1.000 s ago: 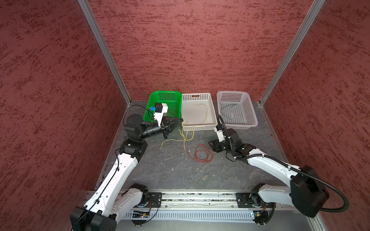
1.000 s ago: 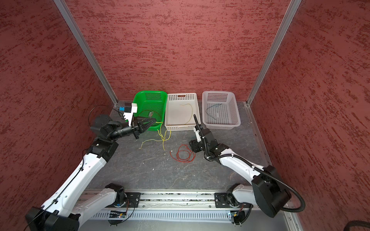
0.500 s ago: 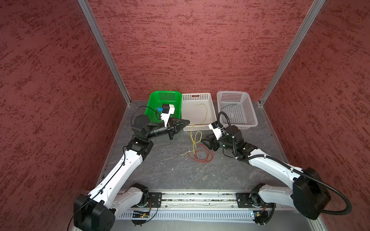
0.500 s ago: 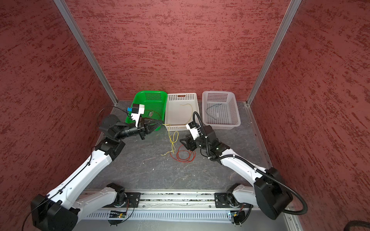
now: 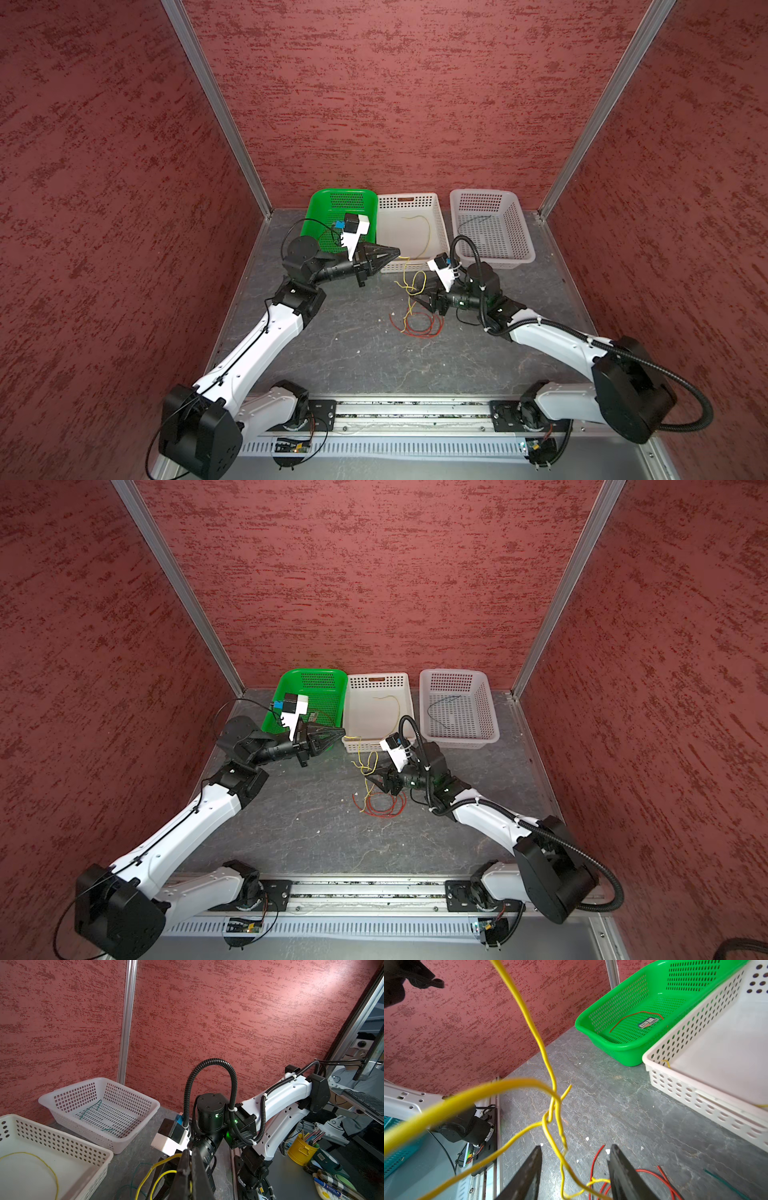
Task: Untangle and sort cables by color
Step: Untie the cable.
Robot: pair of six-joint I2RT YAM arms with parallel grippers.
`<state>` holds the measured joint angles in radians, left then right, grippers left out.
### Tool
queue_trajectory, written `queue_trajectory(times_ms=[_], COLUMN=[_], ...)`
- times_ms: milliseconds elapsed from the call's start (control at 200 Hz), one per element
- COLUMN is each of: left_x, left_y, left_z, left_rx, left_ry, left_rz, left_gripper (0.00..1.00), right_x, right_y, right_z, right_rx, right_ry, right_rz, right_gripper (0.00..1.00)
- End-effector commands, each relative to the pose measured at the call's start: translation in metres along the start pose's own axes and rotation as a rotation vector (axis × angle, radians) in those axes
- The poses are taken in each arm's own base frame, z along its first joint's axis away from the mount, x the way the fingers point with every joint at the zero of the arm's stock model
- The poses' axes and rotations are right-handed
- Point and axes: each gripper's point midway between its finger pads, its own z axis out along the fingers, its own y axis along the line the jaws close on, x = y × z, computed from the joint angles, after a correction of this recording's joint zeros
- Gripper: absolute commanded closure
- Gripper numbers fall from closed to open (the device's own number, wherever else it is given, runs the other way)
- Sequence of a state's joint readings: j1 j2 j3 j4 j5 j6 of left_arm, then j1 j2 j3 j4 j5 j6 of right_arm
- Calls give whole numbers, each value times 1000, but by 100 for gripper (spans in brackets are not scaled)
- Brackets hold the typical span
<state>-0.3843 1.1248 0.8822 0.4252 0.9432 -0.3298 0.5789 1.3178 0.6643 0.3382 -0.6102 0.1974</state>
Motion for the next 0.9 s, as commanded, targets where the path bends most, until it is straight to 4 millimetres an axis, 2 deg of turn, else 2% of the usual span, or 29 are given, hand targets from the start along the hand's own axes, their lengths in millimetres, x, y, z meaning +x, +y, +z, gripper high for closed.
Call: queue_trajectory(times_ms=[0, 145, 291, 501, 616, 762, 897], left_x=[-5, -7, -9, -17, -18, -18, -8], left_y=[-5, -6, -8, -12, -12, -11, -2], left_z=[4, 7, 9, 9, 10, 9, 9], left_rx=[28, 43, 56, 72, 72, 67, 37], left_ry=[-14, -27, -36, -52, -54, -51, -25], left_rz=[12, 25, 22, 30, 31, 34, 18], left_gripper=[100, 100, 100, 100, 100, 100, 100], right_x=[-14, -17, -17, -15, -14, -10, -16], right_y=[8, 7, 2, -2, -5, -15, -24], right_z=[-3, 0, 5, 9, 10, 6, -7], right_rx=[-37, -36, -31, -24, -5, 59, 159], right_ry=[-51, -59, -52, -43, -37, -30, -70], right_rz=[-42, -41, -37, -32, -27, -20, -28], right_gripper=[48, 50, 63, 74, 84, 93, 100])
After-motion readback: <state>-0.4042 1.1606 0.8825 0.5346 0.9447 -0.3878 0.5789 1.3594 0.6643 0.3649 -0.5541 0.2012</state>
